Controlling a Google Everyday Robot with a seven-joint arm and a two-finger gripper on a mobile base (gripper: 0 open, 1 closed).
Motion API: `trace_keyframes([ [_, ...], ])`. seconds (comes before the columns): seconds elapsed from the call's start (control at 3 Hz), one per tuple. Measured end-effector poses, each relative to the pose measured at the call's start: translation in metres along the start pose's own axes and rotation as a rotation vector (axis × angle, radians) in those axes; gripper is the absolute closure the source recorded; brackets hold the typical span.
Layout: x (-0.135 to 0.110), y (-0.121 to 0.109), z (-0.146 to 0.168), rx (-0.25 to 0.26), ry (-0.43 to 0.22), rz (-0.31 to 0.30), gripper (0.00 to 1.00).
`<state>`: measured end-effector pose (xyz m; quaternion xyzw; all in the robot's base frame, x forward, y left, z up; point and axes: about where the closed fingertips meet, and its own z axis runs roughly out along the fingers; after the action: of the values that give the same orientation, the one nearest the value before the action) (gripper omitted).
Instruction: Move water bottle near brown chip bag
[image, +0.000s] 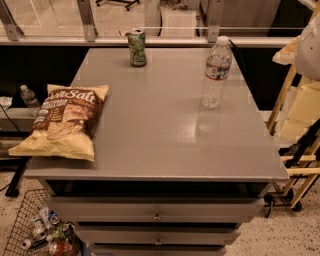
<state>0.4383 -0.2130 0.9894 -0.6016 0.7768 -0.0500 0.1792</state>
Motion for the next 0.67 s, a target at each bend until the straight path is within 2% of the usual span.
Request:
trace_keyframes([
  [0.33, 0.0, 0.0, 0.0, 0.0, 0.0, 0.0, 0.0],
  [0.67, 0.006, -0.037, 0.025, 0.04, -0.11, 0.123, 0.0],
])
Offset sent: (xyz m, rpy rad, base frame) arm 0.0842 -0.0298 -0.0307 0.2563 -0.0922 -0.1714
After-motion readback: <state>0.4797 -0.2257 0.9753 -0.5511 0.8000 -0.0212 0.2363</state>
